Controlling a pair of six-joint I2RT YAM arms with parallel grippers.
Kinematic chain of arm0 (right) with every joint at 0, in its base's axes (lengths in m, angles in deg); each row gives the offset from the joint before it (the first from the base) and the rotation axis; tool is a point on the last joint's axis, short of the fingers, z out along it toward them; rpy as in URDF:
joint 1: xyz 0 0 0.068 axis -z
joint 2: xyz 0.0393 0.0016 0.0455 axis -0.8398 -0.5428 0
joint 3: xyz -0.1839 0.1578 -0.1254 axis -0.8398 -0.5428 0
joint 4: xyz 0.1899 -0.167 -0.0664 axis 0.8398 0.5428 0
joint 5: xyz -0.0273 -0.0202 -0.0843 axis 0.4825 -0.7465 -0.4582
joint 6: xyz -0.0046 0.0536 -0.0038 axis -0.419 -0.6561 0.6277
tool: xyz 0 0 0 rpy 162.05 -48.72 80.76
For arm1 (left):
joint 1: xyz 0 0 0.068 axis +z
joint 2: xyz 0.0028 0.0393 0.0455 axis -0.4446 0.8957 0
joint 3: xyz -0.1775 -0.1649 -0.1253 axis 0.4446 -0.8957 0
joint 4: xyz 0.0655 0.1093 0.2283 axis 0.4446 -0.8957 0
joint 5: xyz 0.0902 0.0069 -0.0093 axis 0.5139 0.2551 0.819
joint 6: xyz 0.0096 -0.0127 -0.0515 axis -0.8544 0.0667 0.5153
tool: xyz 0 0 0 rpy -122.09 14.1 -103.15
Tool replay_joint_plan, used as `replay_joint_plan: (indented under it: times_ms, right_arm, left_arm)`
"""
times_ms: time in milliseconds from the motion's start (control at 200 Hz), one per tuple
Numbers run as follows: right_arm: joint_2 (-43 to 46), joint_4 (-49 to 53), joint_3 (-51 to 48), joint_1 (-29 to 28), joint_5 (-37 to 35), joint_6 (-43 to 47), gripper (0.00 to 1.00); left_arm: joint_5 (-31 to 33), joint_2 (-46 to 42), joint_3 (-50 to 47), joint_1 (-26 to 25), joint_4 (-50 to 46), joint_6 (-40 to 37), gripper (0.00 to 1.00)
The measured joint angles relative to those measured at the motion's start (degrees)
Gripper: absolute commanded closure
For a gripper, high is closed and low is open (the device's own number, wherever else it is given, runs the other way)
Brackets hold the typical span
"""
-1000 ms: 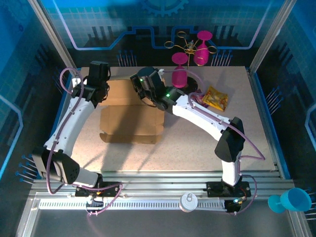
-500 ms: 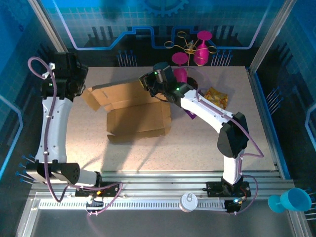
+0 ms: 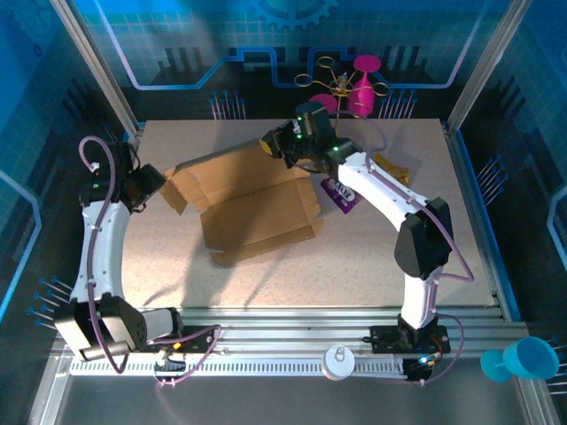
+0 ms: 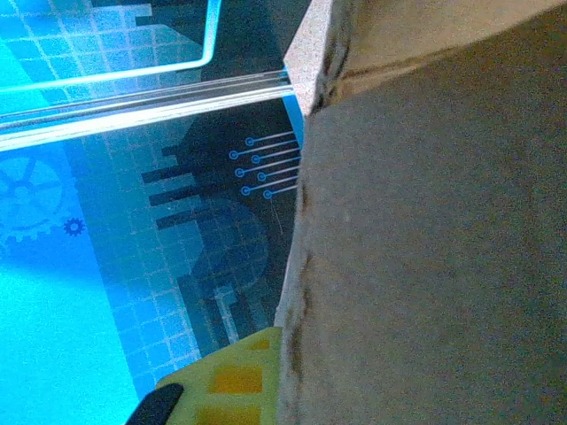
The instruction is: Fold the paper box
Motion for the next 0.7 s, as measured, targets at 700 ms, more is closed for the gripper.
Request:
replay_joint_plan:
  times_ms: [700]
  right_arm:
    - [1.4,-1.3,-5.9,2.6,6.1,-0.2,1.0]
  left_arm:
    - [-11.9,-7.1,-10.7,1.3,7.5,-8.4,0.3]
